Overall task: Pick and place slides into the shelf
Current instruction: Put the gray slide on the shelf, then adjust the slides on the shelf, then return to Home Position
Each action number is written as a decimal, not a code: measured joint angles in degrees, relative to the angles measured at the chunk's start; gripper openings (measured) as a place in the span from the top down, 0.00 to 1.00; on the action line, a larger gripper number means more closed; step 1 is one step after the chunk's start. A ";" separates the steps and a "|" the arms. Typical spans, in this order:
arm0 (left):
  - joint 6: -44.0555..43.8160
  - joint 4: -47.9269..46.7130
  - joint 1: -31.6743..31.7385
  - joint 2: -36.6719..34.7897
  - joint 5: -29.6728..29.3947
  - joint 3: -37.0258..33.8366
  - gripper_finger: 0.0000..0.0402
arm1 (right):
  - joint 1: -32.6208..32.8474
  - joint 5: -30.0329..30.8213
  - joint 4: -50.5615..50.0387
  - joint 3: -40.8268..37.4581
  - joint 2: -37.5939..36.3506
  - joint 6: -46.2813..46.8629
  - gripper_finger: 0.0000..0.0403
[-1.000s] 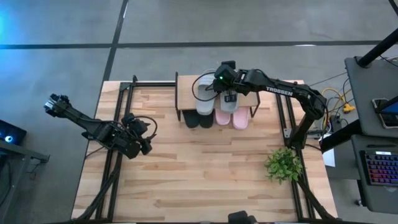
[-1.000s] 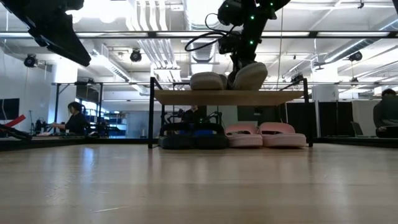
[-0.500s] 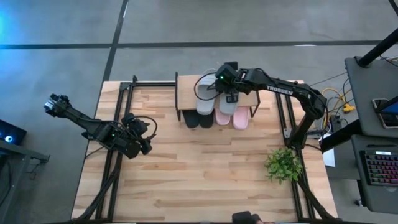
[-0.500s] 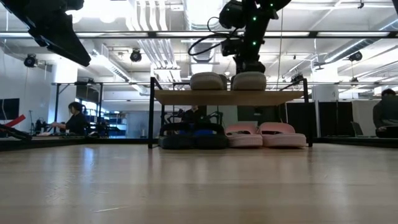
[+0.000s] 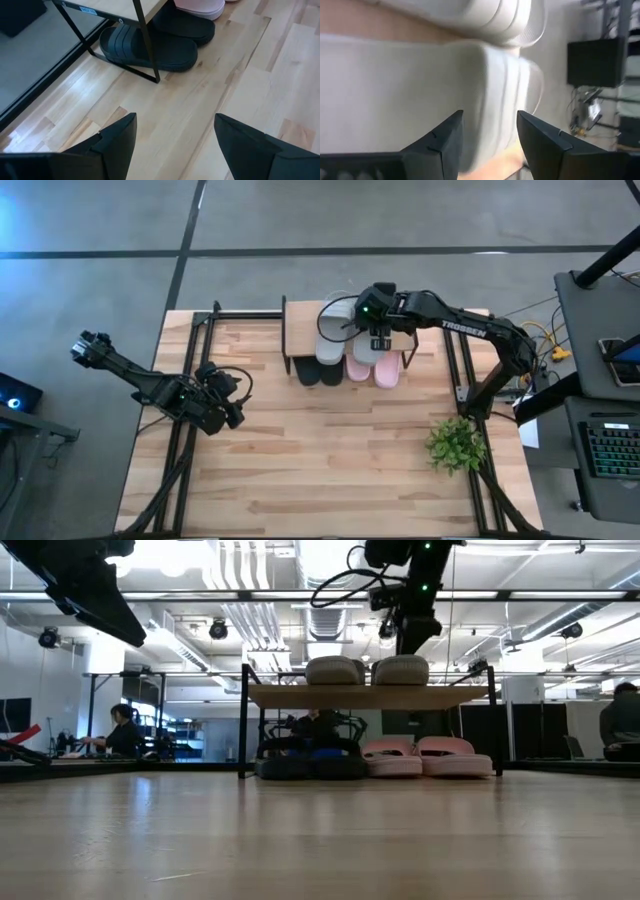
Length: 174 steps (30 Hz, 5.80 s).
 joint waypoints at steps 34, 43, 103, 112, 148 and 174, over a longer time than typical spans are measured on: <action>-0.02 0.08 0.00 -0.01 0.04 0.00 0.37 | -9.49 -11.39 -17.57 -0.52 -3.99 60.70 0.98; -0.09 0.13 0.00 0.00 0.20 0.00 0.37 | -10.01 -13.71 -11.90 0.28 3.54 56.85 0.98; 60.53 20.97 50.60 43.87 48.03 36.09 1.00 | -9.24 -7.43 -21.11 4.44 -4.00 54.98 0.98; 61.92 21.73 50.73 45.56 47.97 37.59 1.00 | -9.24 -7.43 -21.08 4.34 -4.00 53.96 0.98; 19.46 54.26 37.16 -15.04 78.40 -5.58 1.00 | 35.52 3.08 -7.92 -0.98 -33.23 69.87 0.98; 5.12 75.05 34.12 -39.46 67.22 -34.13 1.00 | 45.99 3.78 32.82 -57.85 -88.34 68.37 0.98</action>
